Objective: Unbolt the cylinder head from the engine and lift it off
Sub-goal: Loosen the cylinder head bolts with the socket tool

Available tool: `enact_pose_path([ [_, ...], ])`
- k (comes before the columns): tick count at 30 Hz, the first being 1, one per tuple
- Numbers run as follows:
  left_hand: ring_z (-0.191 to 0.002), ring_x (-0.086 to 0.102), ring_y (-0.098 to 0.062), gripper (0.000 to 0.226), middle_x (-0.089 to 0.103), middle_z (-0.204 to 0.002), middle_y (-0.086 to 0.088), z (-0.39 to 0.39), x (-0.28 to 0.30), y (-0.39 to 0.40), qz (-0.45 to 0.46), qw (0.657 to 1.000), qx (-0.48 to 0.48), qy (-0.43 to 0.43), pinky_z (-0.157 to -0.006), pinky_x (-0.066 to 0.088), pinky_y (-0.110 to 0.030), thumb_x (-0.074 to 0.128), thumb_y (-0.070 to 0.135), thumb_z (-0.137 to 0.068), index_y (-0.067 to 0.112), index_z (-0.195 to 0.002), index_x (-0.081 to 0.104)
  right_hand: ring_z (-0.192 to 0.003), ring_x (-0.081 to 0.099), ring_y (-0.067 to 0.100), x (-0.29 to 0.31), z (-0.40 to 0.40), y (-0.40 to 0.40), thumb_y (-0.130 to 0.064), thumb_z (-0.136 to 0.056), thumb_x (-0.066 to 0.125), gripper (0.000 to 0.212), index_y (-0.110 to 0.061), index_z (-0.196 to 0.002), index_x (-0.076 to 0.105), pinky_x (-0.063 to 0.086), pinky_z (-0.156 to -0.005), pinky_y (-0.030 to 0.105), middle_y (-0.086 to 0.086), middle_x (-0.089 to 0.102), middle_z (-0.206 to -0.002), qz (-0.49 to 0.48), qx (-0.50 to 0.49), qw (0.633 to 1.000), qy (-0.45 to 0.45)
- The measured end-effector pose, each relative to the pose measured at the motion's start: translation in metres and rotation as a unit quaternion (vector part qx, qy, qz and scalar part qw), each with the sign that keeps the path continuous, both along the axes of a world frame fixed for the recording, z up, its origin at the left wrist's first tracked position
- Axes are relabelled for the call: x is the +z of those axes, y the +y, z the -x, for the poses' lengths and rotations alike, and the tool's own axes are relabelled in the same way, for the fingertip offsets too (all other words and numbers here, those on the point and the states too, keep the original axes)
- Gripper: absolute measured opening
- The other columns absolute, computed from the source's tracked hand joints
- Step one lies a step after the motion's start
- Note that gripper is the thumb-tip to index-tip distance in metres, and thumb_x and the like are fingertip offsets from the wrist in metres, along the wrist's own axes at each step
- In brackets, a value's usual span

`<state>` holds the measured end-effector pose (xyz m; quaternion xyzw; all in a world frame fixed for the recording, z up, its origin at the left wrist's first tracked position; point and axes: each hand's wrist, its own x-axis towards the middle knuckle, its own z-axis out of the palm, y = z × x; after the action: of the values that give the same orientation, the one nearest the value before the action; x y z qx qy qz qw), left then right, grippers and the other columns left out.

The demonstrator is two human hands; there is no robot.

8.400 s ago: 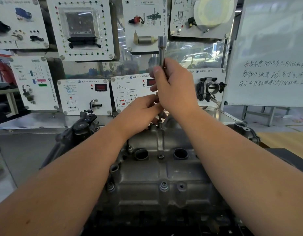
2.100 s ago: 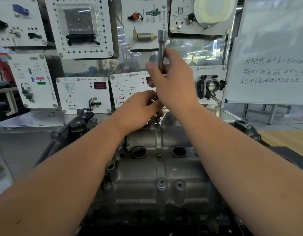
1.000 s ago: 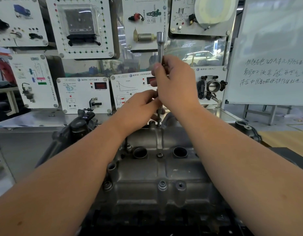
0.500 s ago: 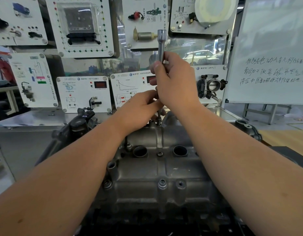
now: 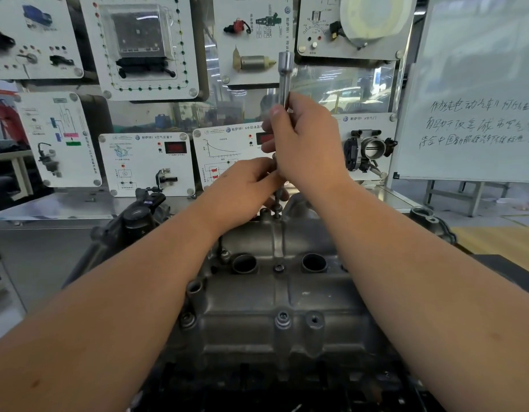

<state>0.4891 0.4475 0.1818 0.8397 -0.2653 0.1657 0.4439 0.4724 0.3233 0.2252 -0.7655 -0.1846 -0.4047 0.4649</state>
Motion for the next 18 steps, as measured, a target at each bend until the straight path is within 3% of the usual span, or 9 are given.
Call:
enact_pose_path([
  [2, -0.077, 0.075, -0.018, 0.022, 0.075, -0.084, 0.005, 0.0008, 0.0013, 0.0007, -0.011, 1.000, 0.003, -0.012, -0.058, 0.049, -0.020, 0.054, 0.035, -0.103, 0.018, -0.097, 0.066, -0.074, 0.071, 0.025, -0.0009, 0.0020, 0.0010, -0.027, -0.103, 0.050, 0.023, -0.008, -0.113, 0.058, 0.058, -0.073, 0.047, 0.009, 0.072, -0.084, -0.004, 0.020, 1.000, -0.002],
  [4, -0.078, 0.074, -0.022, 0.027, 0.075, -0.085, -0.002, -0.0005, 0.0017, 0.0014, -0.013, 1.000, 0.000, -0.018, -0.071, 0.058, -0.038, 0.059, 0.034, -0.100, 0.008, -0.104, 0.066, -0.076, 0.072, 0.019, -0.0029, 0.0037, 0.0010, -0.031, -0.100, 0.059, 0.029, -0.017, -0.124, 0.054, 0.059, -0.075, 0.043, 0.003, 0.073, -0.086, -0.014, 0.030, 0.999, -0.007],
  [6, -0.079, 0.074, -0.027, 0.036, 0.074, -0.089, -0.009, -0.0001, 0.0019, 0.0011, -0.011, 1.000, -0.001, -0.023, -0.080, 0.059, -0.050, 0.062, 0.037, -0.097, 0.003, -0.108, 0.064, -0.080, 0.072, 0.018, -0.0035, 0.0043, 0.0012, -0.030, -0.098, 0.063, 0.028, -0.017, -0.122, 0.057, 0.058, -0.078, 0.044, -0.001, 0.072, -0.091, -0.022, 0.028, 0.999, -0.015],
  [8, -0.077, 0.074, -0.026, 0.033, 0.074, -0.085, -0.007, -0.0010, 0.0008, 0.0008, -0.008, 1.000, 0.001, -0.020, -0.067, 0.059, -0.037, 0.061, 0.039, -0.097, 0.007, -0.104, 0.066, -0.079, 0.071, 0.023, -0.0033, 0.0044, 0.0016, -0.026, -0.099, 0.061, 0.022, -0.010, -0.114, 0.063, 0.057, -0.078, 0.047, 0.003, 0.072, -0.091, -0.018, 0.016, 0.999, -0.026],
  [10, -0.075, 0.074, -0.020, 0.021, 0.074, -0.082, 0.002, -0.0016, -0.0007, 0.0007, -0.001, 1.000, 0.004, -0.006, -0.052, 0.047, -0.016, 0.054, 0.036, -0.102, 0.020, -0.096, 0.067, -0.077, 0.070, 0.029, -0.0021, 0.0041, 0.0017, -0.023, -0.102, 0.054, 0.023, -0.003, -0.106, 0.064, 0.056, -0.075, 0.050, 0.010, 0.071, -0.087, -0.011, 0.005, 1.000, -0.028],
  [12, -0.076, 0.074, -0.018, 0.020, 0.074, -0.083, 0.010, -0.0007, -0.0008, 0.0003, -0.002, 1.000, -0.001, 0.004, -0.050, 0.043, -0.012, 0.052, 0.038, -0.103, 0.031, -0.091, 0.065, -0.076, 0.070, 0.031, -0.0013, 0.0036, 0.0014, -0.022, -0.103, 0.049, 0.024, -0.001, -0.103, 0.062, 0.056, -0.074, 0.052, 0.013, 0.071, -0.085, -0.007, -0.002, 1.000, -0.021],
  [15, -0.076, 0.075, -0.019, 0.025, 0.075, -0.083, 0.009, 0.0020, 0.0010, 0.0002, -0.009, 1.000, -0.006, -0.001, -0.054, 0.046, -0.019, 0.053, 0.050, -0.092, 0.028, -0.093, 0.066, -0.074, 0.071, 0.024, -0.0019, 0.0052, 0.0021, -0.025, -0.102, 0.053, 0.022, -0.010, -0.118, 0.058, 0.058, -0.075, 0.048, 0.006, 0.073, -0.083, -0.016, 0.017, 1.000, -0.021],
  [18, -0.079, 0.074, -0.024, 0.044, 0.076, -0.085, -0.001, 0.0018, 0.0022, -0.0002, -0.011, 1.000, -0.007, -0.020, -0.072, 0.058, -0.044, 0.056, 0.052, -0.082, 0.014, -0.101, 0.066, -0.075, 0.071, 0.017, -0.0036, 0.0072, 0.0021, -0.030, -0.098, 0.063, 0.029, -0.018, -0.123, 0.055, 0.059, -0.076, 0.043, -0.002, 0.073, -0.086, -0.021, 0.024, 0.999, -0.026],
])
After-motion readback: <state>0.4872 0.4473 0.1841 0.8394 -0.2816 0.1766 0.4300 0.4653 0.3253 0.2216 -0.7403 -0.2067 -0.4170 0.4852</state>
